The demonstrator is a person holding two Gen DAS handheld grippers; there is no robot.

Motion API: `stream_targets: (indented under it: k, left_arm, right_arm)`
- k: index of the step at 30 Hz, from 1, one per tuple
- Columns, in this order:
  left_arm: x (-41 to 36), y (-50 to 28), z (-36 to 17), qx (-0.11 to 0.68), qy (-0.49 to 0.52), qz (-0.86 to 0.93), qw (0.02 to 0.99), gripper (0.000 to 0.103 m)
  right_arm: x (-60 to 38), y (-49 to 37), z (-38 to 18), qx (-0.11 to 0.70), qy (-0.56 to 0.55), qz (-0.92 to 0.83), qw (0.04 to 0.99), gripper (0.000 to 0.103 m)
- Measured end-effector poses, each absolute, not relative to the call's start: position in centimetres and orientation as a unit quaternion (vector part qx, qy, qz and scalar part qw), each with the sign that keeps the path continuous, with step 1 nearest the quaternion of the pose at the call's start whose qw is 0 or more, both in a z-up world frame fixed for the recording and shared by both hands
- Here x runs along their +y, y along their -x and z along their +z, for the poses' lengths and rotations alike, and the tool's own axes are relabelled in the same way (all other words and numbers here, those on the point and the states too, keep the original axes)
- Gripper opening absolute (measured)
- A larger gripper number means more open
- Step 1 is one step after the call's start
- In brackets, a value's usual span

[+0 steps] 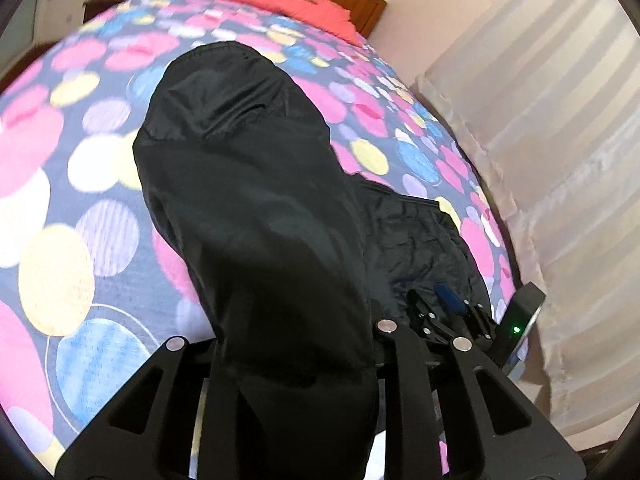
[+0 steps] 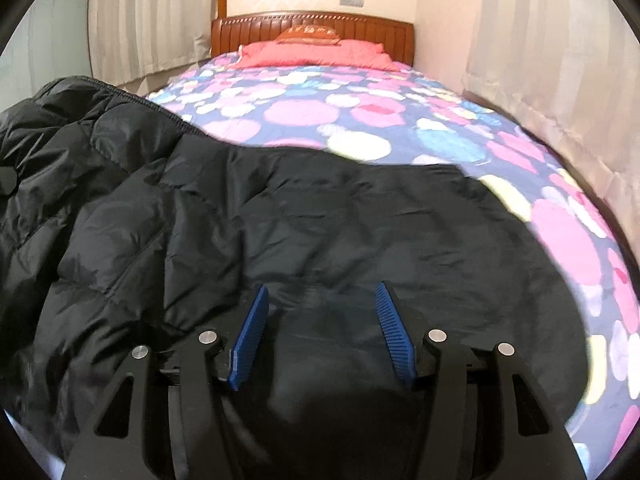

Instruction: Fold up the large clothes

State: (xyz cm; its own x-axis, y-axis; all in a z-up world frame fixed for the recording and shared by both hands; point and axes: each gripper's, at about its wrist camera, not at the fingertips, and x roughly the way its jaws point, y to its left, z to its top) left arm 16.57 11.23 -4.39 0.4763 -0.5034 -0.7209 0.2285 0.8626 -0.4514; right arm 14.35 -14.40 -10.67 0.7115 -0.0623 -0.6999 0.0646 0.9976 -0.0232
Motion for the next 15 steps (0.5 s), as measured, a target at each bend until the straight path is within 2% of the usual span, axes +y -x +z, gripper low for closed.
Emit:
stream_targets:
  k: [3,9,15]
  left_arm:
    - [8.5,-16.1,-2.6,0.46,0.121,-0.205,0.855,0.021]
    - [0.4,-15.2,0.5,0.455,0.062,-0.185,0.869,0.021]
    - [-8.4,-14.2,-0.8,0.459,0.014,-0.196,0.866,0.021]
  right_arm:
    - [-17.5,-12.9,-9.2,0.366,-0.009,-0.045,0.929,0.068]
    - [-24.6,-10.1,-7.8,0.351,-0.019,-0.075,0.933,0.068]
    - [-29.6,-8.2,-8.4,0.354,-0.031,-0.105,0.929,0.068]
